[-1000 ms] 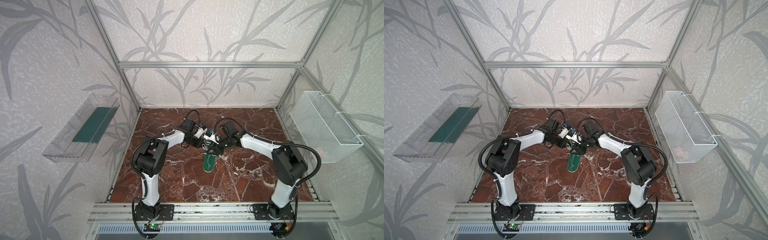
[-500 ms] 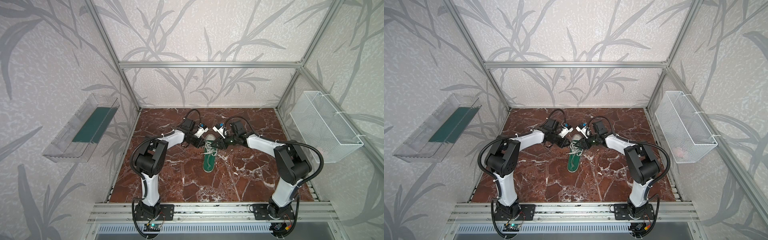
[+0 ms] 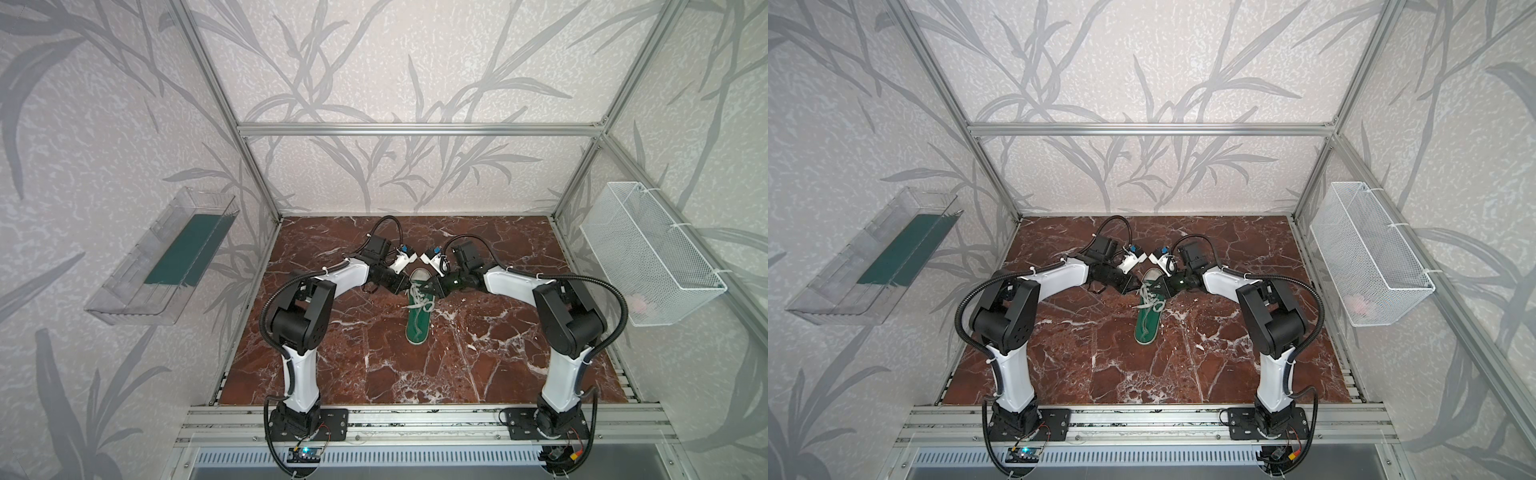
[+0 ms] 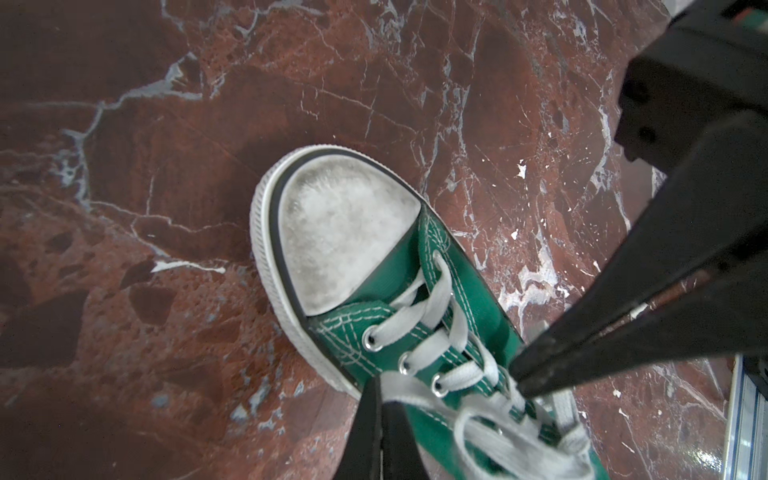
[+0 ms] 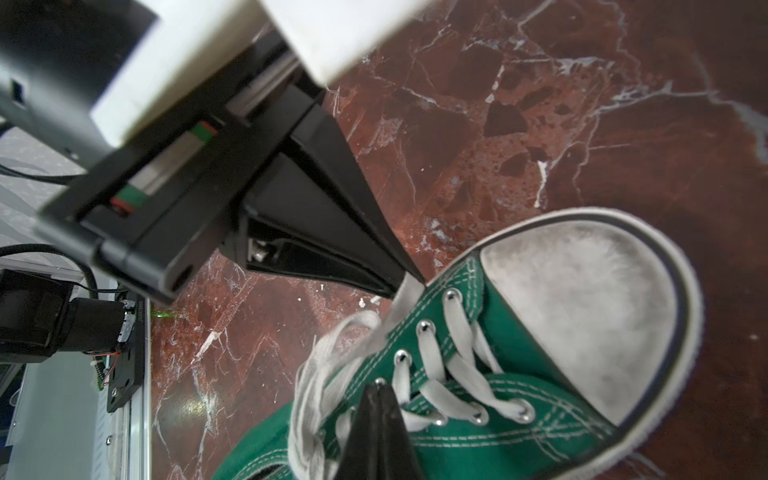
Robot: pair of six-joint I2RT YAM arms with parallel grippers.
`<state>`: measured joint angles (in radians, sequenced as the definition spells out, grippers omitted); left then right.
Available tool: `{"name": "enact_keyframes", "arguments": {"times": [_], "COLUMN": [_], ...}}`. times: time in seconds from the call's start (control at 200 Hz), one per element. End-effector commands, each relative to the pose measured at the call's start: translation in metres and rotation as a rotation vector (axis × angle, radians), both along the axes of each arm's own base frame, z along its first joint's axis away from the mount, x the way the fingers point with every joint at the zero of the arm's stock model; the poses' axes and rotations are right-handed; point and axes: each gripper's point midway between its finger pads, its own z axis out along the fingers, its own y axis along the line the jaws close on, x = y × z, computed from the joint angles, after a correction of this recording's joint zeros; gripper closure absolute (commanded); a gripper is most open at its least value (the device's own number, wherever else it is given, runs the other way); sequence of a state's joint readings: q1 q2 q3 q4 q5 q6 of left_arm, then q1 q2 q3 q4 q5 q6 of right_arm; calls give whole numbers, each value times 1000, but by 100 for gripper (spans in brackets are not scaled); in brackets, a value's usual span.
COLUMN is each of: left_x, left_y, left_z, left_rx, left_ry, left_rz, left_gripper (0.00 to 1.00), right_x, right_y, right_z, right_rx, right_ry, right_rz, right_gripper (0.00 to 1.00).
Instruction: Tie the shoes
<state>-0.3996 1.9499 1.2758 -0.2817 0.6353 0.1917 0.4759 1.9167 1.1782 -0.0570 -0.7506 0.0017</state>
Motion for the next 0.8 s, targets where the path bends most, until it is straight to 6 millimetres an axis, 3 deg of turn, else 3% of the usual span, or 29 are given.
{"name": "enact_keyframes", "arguments": {"times": [0.0,0.35,0.795], "left_x": [5,8,2], "left_y": [-7,-12,-17], "left_z": [20,23,29], "left_rx": [-27,-45,-74], "left_ry": [-53,-56,-98], "left_rz": [-31,-39,-89], "left_gripper": [100,100,100], "right_x": [-11,-48,-18], "right_y": [12,24,2], "right_z": [12,13,26], "right_rx": [50,33,91], "right_ry": [-14,1,-1], "right_rz": [70,200,-10], "right_gripper": [99,100,77]}}
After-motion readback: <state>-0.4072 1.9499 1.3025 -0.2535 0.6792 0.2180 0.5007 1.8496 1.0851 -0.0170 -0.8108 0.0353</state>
